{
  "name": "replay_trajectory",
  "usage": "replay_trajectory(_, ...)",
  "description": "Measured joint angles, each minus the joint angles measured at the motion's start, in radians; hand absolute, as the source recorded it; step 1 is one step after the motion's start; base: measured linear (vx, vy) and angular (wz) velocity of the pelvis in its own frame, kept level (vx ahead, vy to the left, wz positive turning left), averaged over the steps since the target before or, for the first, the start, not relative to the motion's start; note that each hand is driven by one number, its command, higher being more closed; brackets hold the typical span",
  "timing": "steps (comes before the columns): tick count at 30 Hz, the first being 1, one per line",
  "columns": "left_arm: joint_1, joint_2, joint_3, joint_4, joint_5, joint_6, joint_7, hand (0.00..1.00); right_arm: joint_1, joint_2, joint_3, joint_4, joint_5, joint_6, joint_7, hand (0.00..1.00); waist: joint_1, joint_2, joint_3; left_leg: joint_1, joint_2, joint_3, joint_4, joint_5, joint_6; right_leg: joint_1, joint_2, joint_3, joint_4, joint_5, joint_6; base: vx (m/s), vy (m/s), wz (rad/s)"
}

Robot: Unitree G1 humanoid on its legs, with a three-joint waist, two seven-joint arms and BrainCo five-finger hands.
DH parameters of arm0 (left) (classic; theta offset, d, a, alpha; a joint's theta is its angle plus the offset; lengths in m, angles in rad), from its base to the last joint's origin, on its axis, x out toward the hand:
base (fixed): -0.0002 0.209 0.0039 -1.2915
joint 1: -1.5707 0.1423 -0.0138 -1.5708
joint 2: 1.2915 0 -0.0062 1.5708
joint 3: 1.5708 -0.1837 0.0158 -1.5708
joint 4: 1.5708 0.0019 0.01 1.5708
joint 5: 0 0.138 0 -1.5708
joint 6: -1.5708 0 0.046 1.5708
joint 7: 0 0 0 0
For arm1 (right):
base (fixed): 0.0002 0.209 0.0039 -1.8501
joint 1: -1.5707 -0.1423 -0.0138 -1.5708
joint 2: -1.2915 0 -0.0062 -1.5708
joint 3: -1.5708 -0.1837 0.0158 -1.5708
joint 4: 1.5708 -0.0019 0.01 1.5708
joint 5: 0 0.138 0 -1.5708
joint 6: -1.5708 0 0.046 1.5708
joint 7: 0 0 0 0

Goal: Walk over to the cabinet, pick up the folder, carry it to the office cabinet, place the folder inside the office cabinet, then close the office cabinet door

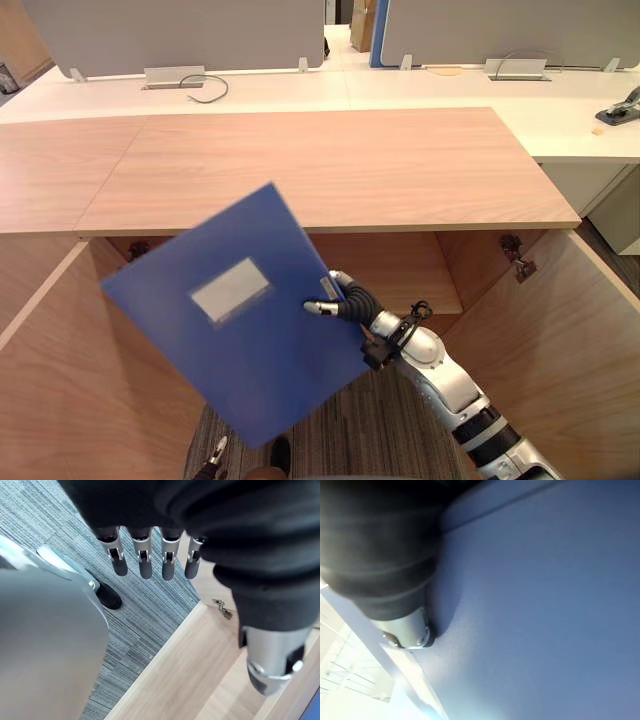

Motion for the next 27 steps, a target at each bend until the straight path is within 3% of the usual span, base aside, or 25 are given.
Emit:
replay_trajectory(4, 0.0, 0.01, -0.036, -0.015, 0.007, -0.002, -0.008, 0.0, -0.008, -0.016, 0.034, 0.072, -0.107, -0.006, -0.001, 1.0, -0.001, 0.0, 0.0, 0.0, 0.002, 0.0, 0.0, 0.0, 0.0, -0.001, 0.003, 0.0, -0.001, 0.0, 0.001, 0.0, 0.0, 0.0)
replay_trajectory(8, 0.002, 0.017, -0.065, -0.02, 0.007, -0.007, -0.008, 0.0, -0.05, -0.053, 0.093, 0.253, -0.16, -0.003, 0.003, 1.0, 0.002, 0.004, 0.001, -0.001, 0.006, 0.0, -0.001, 0.001, -0.001, -0.003, 0.007, 0.0, 0.0, 0.0, 0.001, 0.0, 0.0, 0.0)
replay_trajectory(12, 0.024, 0.022, -0.092, -0.021, 0.007, -0.011, -0.009, 0.0, -0.113, -0.113, 0.099, 0.43, -0.337, -0.003, -0.016, 1.0, 0.002, 0.025, 0.015, -0.003, 0.001, -0.001, -0.002, 0.002, 0.0, -0.005, 0.005, 0.0, -0.001, 0.0, 0.002, 0.0, 0.0, 0.0)
replay_trajectory(16, 0.042, 0.028, -0.112, -0.023, 0.013, -0.011, -0.01, 0.0, -0.144, -0.154, 0.084, 0.543, -0.404, -0.002, -0.039, 1.0, 0.004, 0.035, 0.022, -0.011, -0.003, -0.012, -0.002, 0.002, 0.001, -0.004, 0.005, -0.007, -0.011, 0.001, 0.002, 0.01, 0.01, 0.08)
replay_trajectory(19, 0.043, 0.029, -0.135, -0.045, 0.024, -0.011, -0.014, 0.0, -0.19, -0.18, 0.078, 0.647, -0.41, 0.002, -0.054, 1.0, 0.004, 0.049, 0.037, -0.022, -0.007, -0.029, -0.002, 0.005, 0.004, -0.003, 0.005, -0.027, -0.014, 0.001, 0.003, 0.02, -0.005, 0.18)
replay_trajectory(22, 0.044, 0.028, -0.16, -0.082, 0.018, -0.011, -0.025, 0.0, -0.212, -0.181, -0.01, 0.718, -0.39, 0.022, -0.061, 1.0, 0.015, 0.062, 0.064, -0.022, -0.008, -0.038, -0.001, 0.007, 0.004, 0.001, 0.005, -0.035, -0.015, 0.001, 0.003, 0.02, -0.001, 0.11)
replay_trajectory(27, 0.05, 0.024, -0.175, -0.108, -0.023, -0.009, -0.03, 0.0, -0.243, -0.088, -0.346, 0.934, -0.061, 0.066, -0.121, 1.0, 0.025, 0.081, 0.1, -0.025, -0.008, -0.05, -0.001, 0.014, -0.001, 0.004, 0.006, -0.054, -0.014, 0.001, 0.003, -0.01, 0.0, 0.08)
